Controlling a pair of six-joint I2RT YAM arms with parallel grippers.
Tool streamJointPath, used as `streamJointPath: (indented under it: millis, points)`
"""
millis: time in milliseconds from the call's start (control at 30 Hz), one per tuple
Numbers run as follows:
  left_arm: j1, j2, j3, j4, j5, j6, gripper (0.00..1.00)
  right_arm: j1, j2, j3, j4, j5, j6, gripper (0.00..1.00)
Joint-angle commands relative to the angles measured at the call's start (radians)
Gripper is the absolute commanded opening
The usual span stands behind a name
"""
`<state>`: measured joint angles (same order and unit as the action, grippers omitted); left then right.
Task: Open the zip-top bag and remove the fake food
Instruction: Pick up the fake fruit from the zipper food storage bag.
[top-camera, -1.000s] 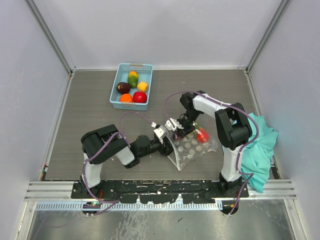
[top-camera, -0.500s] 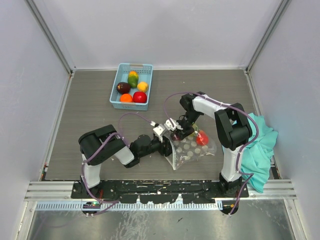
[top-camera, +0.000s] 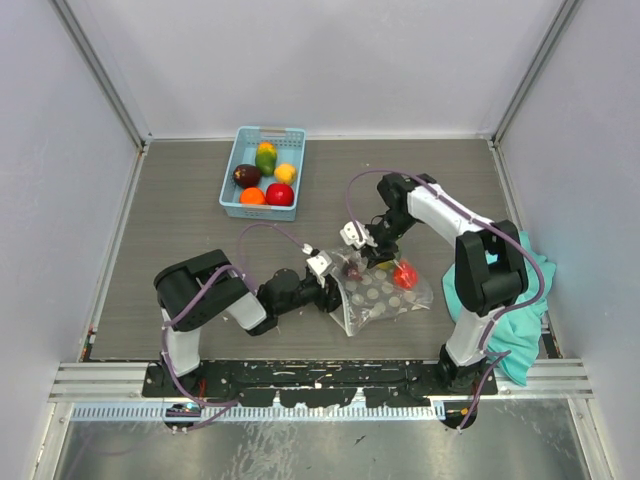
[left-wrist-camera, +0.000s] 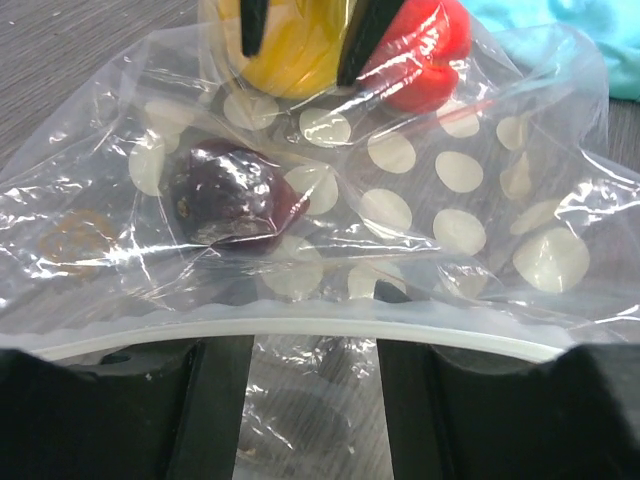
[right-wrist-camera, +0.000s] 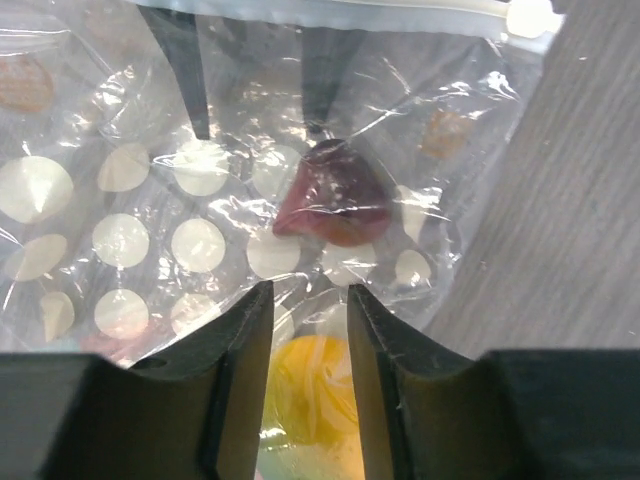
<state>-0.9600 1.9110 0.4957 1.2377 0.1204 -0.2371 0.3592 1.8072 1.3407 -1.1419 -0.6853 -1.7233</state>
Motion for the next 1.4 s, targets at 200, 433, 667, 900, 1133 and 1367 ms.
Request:
streamJointPath:
  millis: [200,433,667,900,1133,1367]
  points:
    - [0.008,-0.032,-0.007,0.08,0.008,0.129,0.47,0.0,-0.034,0.012,0.085,-0.078,-0.188,0.58]
    - [0.022,-0.009,0.003,0.1,-0.02,0.131,0.43,0.033,0.051,0.032,0.083,-0.043,-0.206,0.56]
    - [0.036,-0.006,0.017,0.086,-0.044,0.117,0.45,0.068,0.085,-0.001,0.082,0.013,-0.2,0.46]
    - [0.039,0.004,0.039,0.094,-0.055,0.109,0.43,0.077,0.089,-0.028,0.076,0.013,-0.196,0.31]
    - [0.046,-0.006,0.059,0.091,-0.012,0.084,0.44,0.086,0.102,-0.034,0.049,0.001,-0.195,0.14]
    - [0.048,-0.048,0.044,0.028,-0.008,-0.023,0.6,0.089,0.103,-0.029,0.007,-0.04,-0.187,0.01]
